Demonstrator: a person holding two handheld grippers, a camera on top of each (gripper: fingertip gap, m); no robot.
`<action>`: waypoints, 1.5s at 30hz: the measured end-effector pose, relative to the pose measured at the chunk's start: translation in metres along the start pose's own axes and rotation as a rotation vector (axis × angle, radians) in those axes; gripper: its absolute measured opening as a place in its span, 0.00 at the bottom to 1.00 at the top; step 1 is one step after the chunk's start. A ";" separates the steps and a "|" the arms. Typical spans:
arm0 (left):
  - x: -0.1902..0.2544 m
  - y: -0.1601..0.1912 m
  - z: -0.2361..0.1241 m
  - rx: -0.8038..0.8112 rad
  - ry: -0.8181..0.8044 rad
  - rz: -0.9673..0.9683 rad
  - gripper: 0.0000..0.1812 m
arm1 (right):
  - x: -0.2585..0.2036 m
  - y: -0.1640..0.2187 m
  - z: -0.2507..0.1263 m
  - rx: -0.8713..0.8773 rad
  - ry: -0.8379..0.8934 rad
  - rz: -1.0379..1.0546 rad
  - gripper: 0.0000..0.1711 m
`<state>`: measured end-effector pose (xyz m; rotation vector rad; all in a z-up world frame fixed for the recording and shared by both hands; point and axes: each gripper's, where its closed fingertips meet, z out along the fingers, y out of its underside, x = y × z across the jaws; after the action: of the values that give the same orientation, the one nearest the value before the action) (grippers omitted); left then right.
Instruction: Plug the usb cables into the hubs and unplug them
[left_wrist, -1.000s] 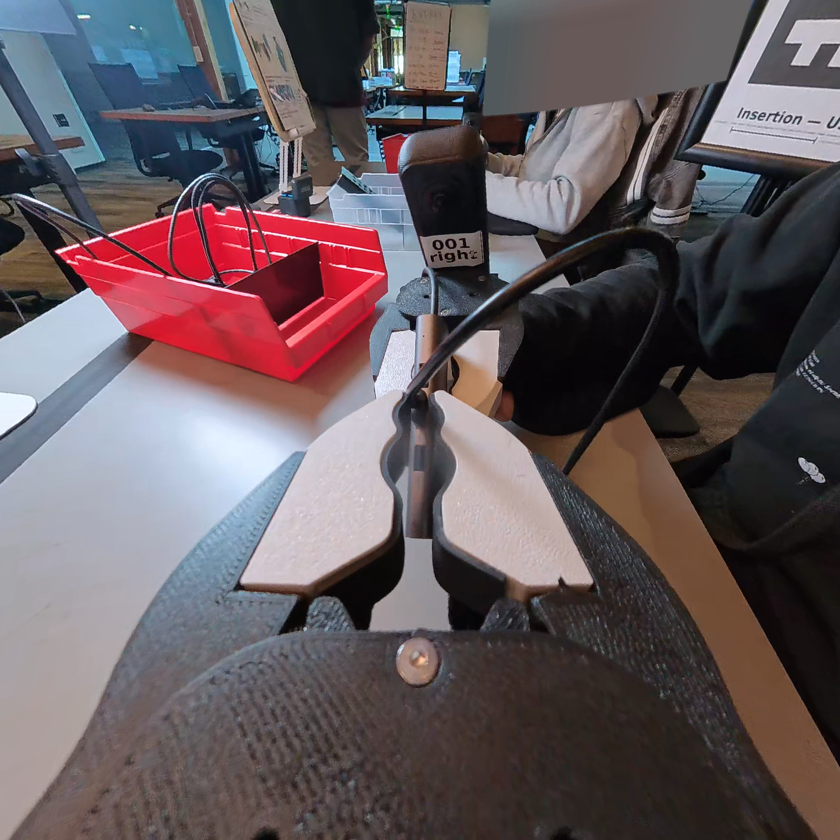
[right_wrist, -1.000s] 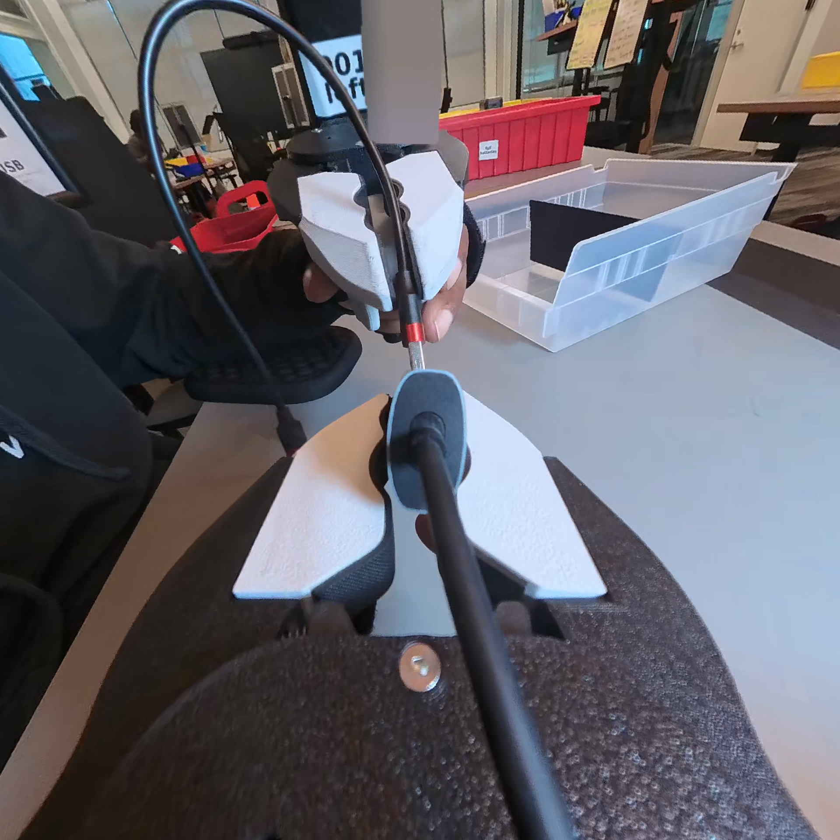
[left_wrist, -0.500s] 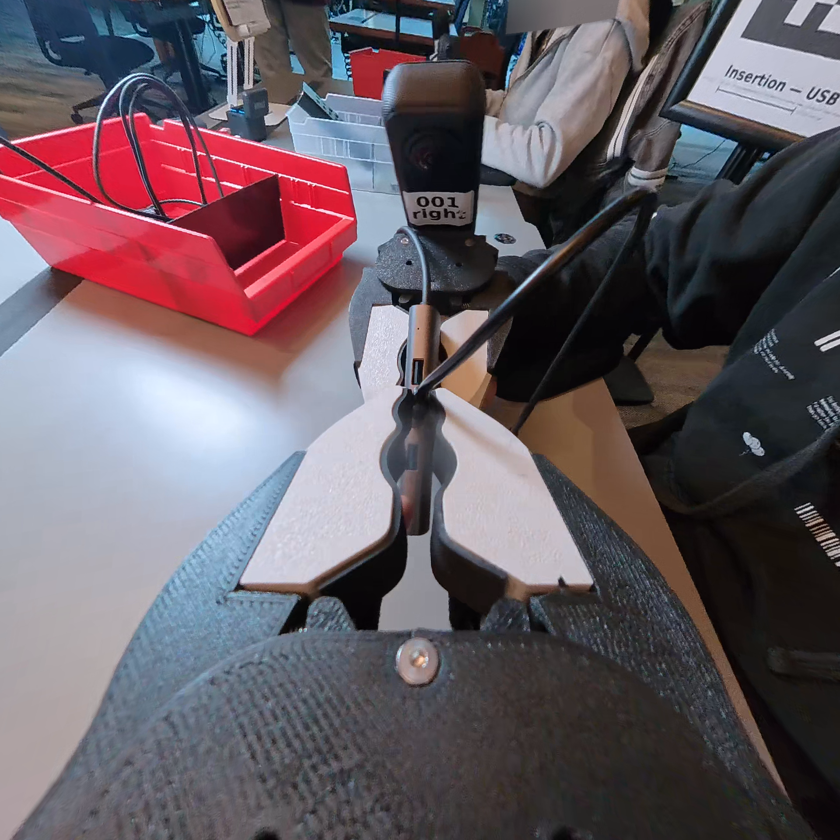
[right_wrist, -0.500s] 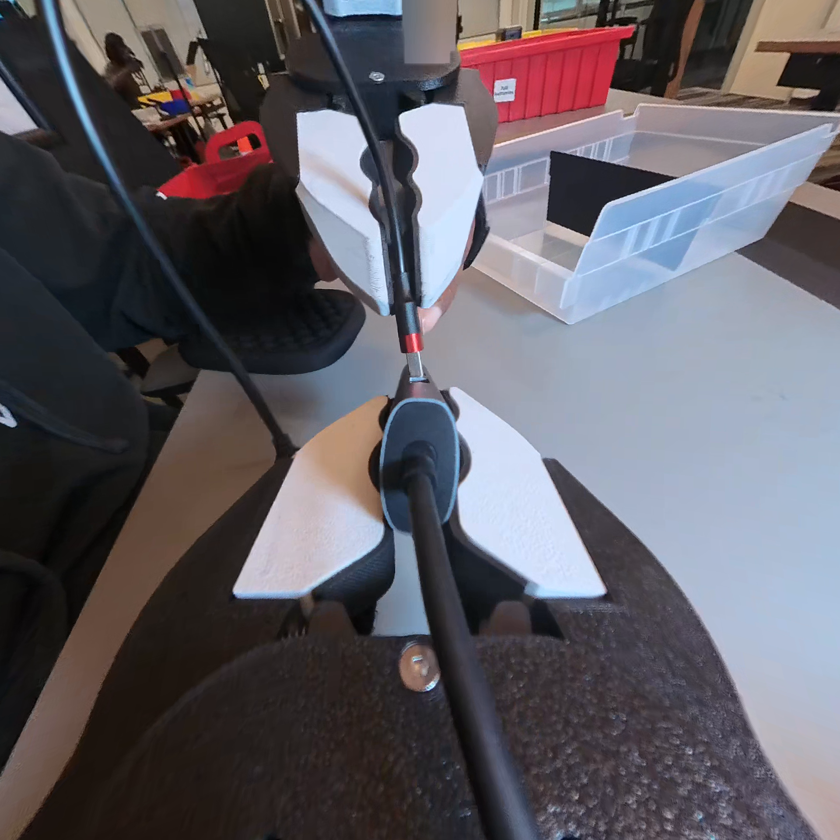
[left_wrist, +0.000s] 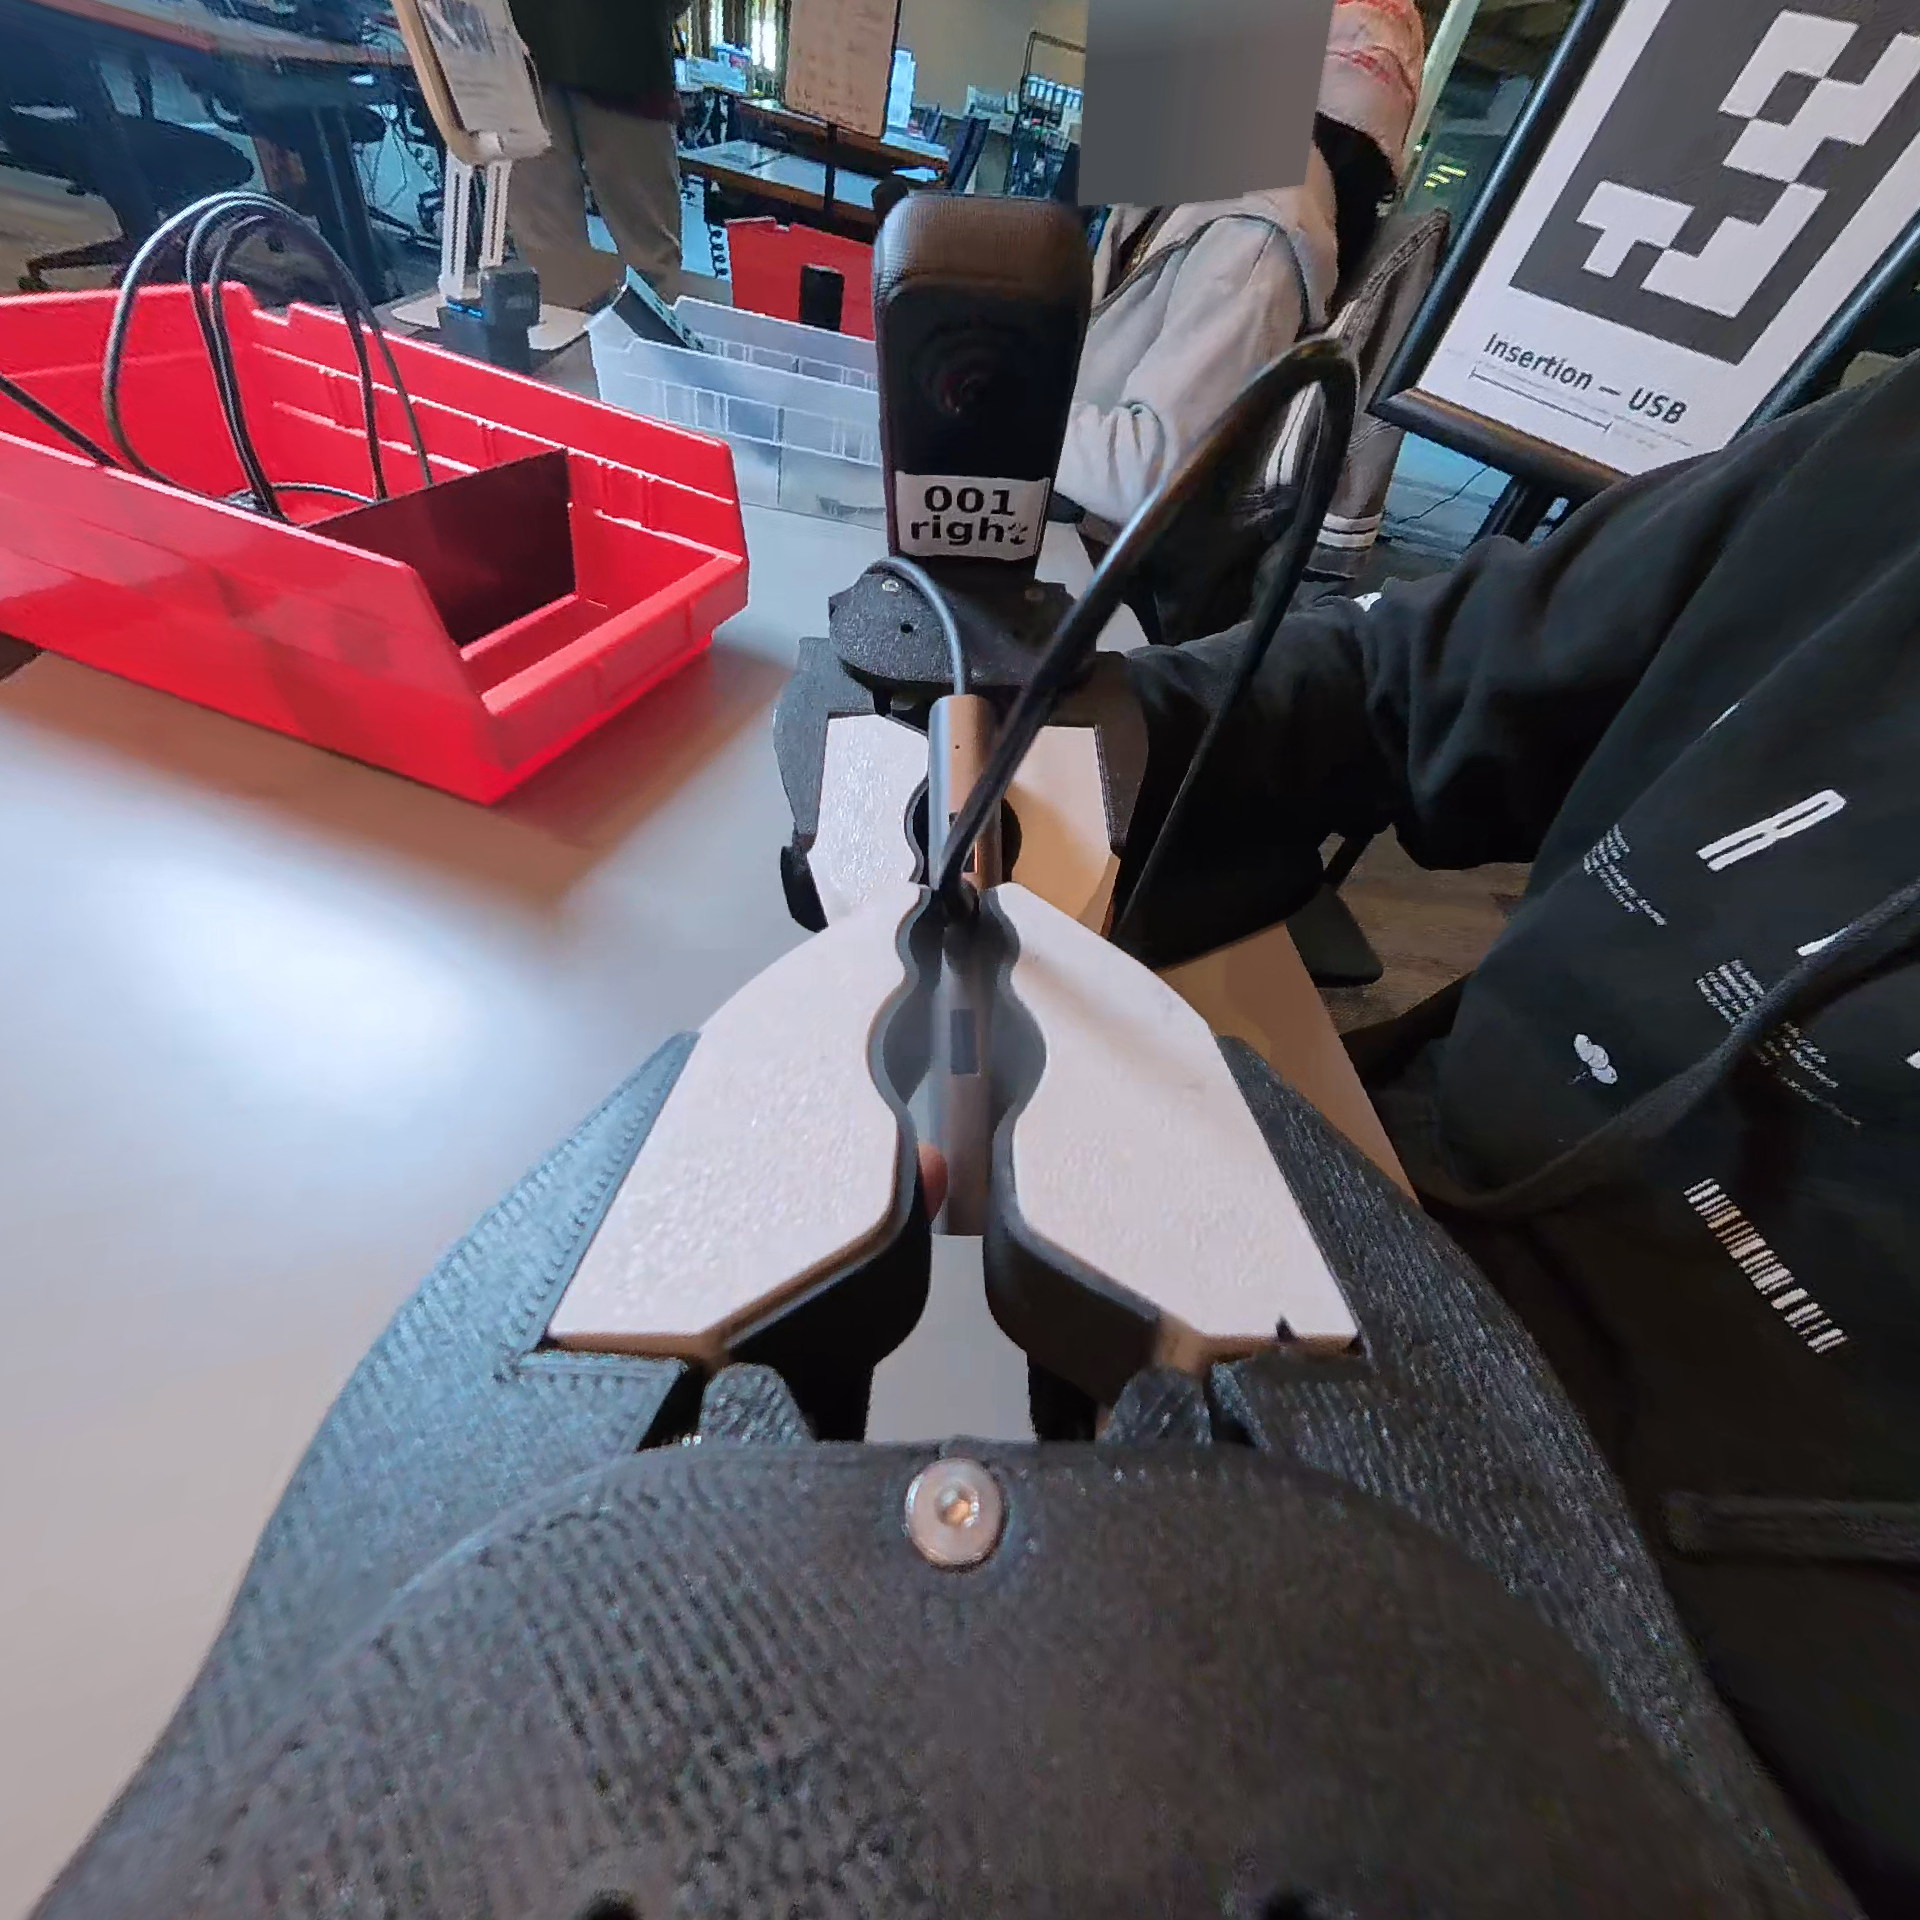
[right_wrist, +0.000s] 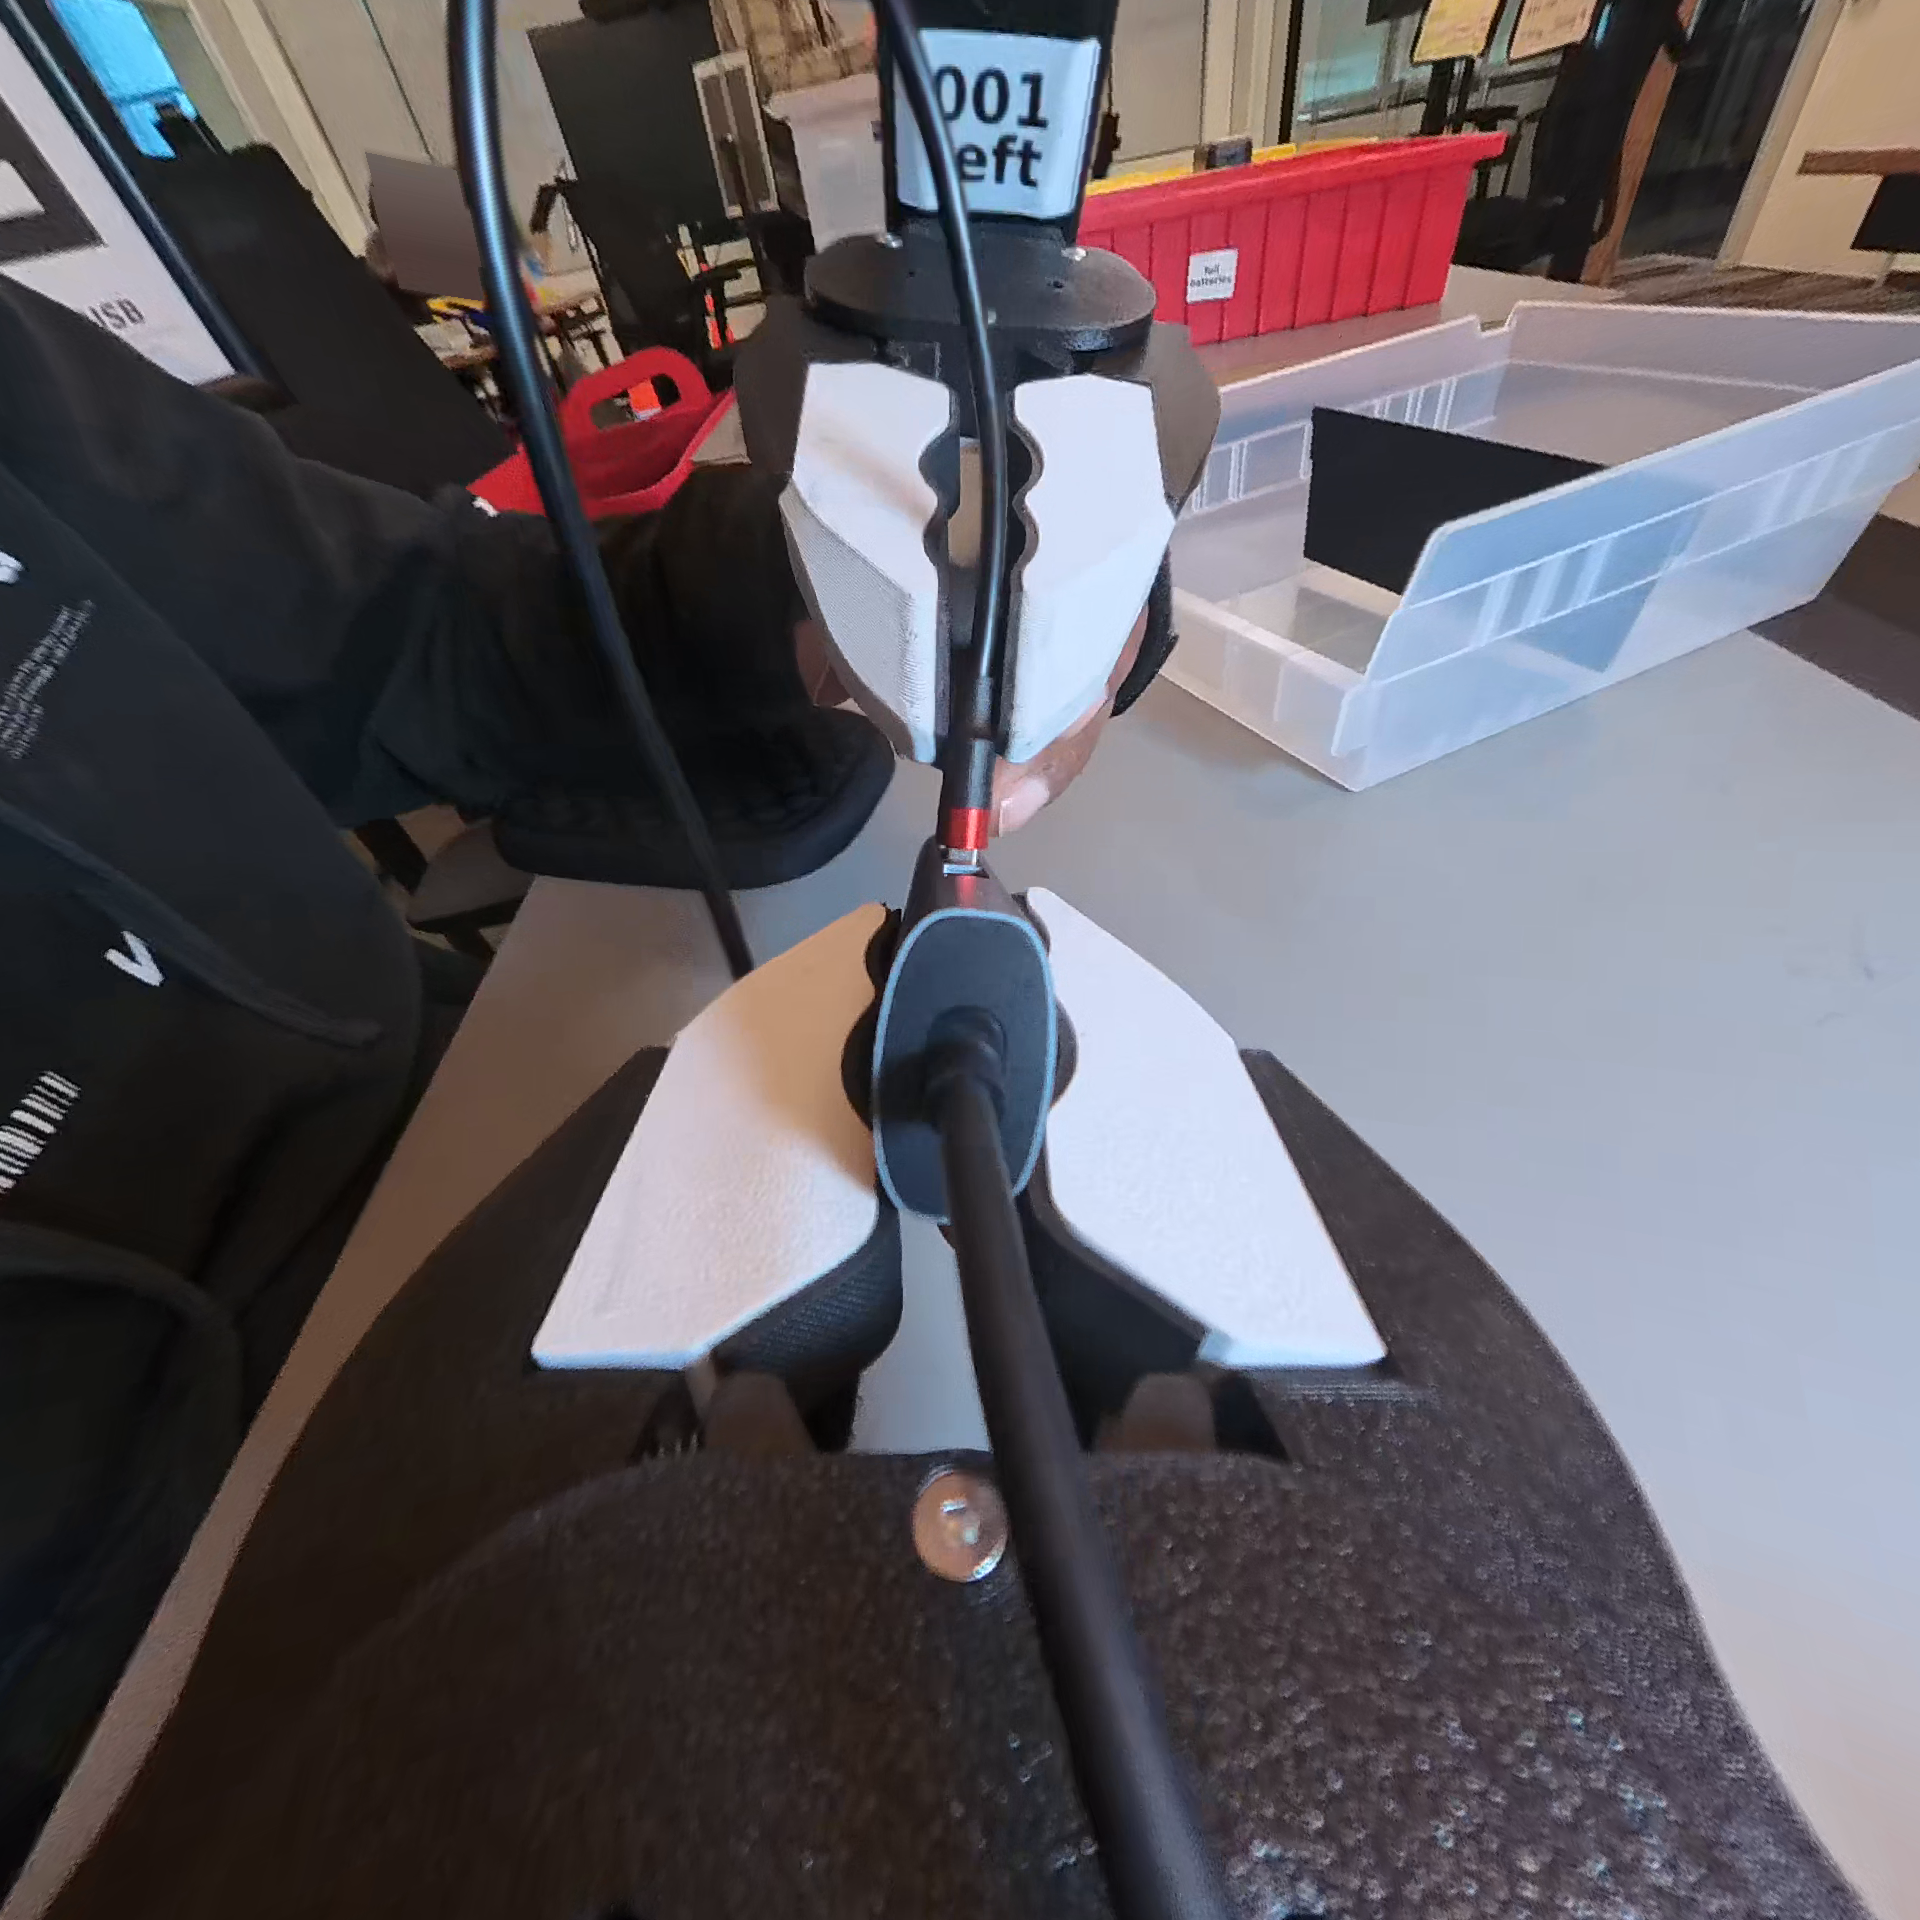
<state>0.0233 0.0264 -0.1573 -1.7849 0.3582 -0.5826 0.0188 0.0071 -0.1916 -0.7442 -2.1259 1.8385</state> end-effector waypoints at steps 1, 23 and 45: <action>0.000 0.001 0.001 -0.009 -0.006 0.006 0.05 | 0.000 0.001 0.000 -0.003 -0.004 0.007 0.10; -0.025 0.014 0.008 -0.007 -0.144 0.025 0.09 | 0.030 -0.027 -0.032 0.141 0.091 0.169 0.15; -0.044 0.008 -0.030 0.071 -0.139 0.055 0.09 | 0.058 -0.030 -0.087 -0.190 0.546 -0.333 0.26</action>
<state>-0.0291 0.0227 -0.1674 -1.7313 0.2866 -0.4250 0.0053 0.1088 -0.1552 -0.7670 -1.9239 1.1178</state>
